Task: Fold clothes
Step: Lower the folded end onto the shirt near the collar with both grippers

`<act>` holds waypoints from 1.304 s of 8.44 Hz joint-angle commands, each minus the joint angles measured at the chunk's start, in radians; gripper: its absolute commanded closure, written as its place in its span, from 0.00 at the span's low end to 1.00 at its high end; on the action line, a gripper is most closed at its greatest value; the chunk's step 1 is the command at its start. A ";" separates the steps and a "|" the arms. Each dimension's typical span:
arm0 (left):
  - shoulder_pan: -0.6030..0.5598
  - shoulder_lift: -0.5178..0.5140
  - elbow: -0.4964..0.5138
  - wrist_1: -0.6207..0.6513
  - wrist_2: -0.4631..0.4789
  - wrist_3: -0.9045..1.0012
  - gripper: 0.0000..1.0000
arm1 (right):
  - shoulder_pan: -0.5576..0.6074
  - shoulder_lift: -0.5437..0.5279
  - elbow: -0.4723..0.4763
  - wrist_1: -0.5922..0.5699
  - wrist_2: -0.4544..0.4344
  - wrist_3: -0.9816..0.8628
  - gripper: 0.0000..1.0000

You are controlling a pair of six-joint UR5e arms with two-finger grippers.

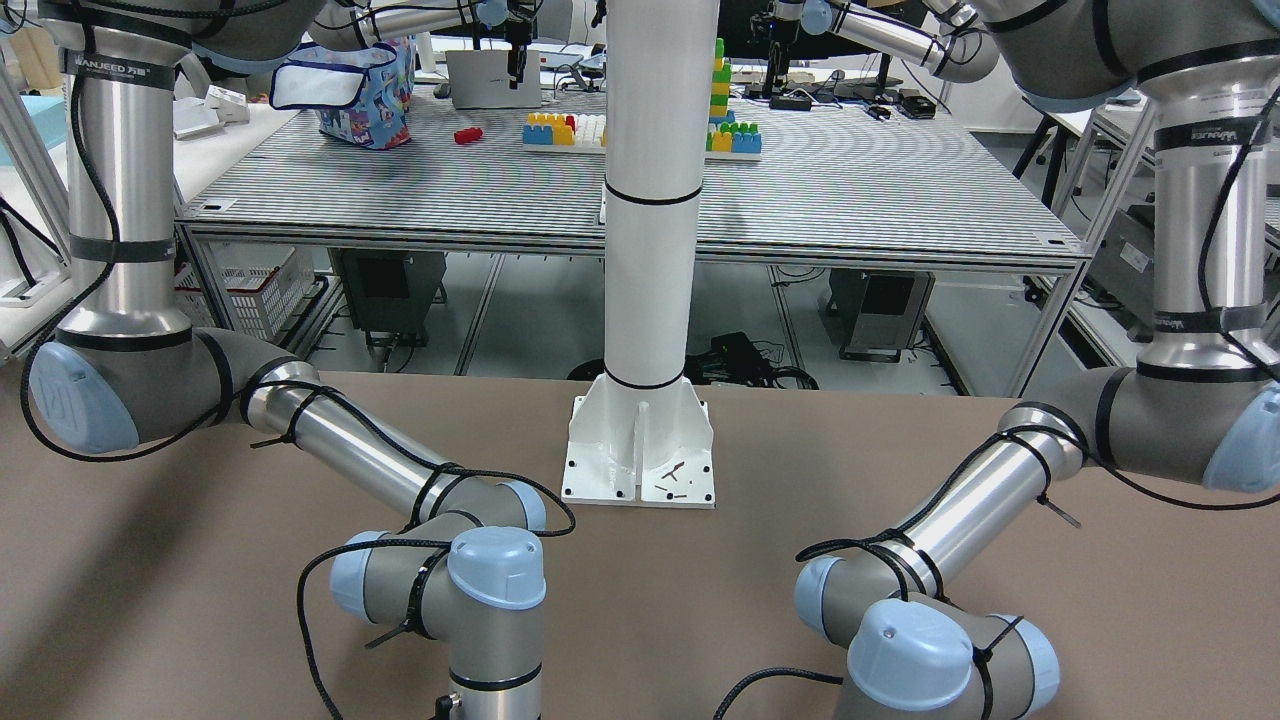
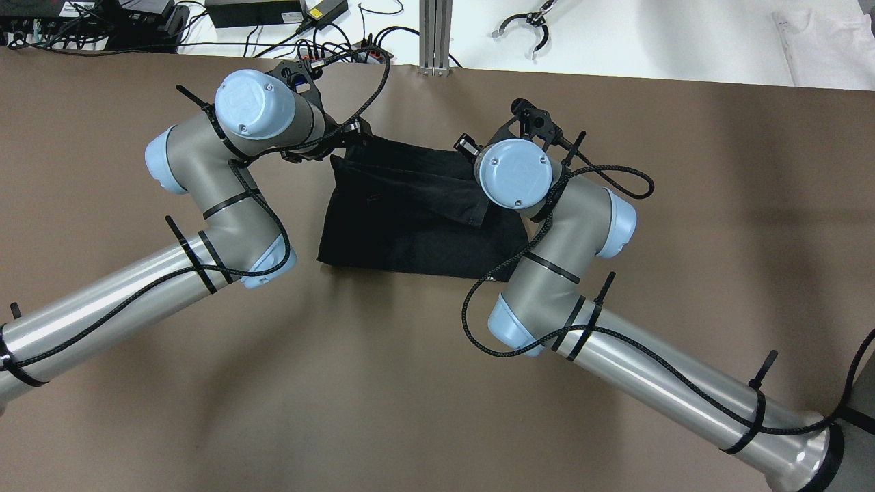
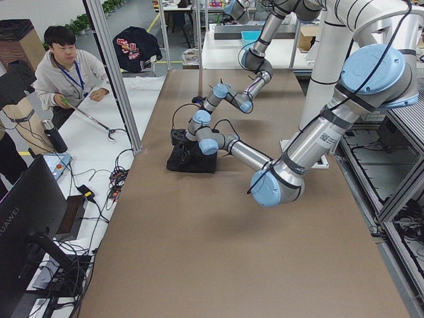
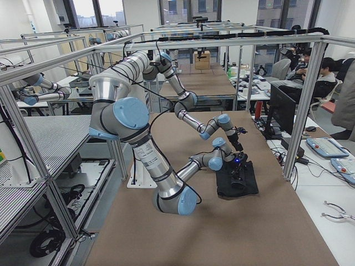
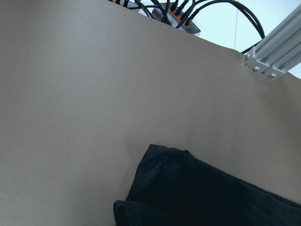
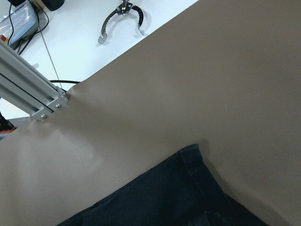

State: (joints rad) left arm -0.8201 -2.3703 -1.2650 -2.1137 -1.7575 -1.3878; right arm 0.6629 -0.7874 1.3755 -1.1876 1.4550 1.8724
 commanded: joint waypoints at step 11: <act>-0.002 0.037 -0.031 0.000 -0.003 0.001 0.00 | -0.141 -0.017 -0.068 0.075 -0.245 0.211 0.34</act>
State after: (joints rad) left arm -0.8222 -2.3344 -1.2957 -2.1139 -1.7625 -1.3867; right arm 0.5202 -0.8114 1.3121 -1.1155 1.2125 2.1003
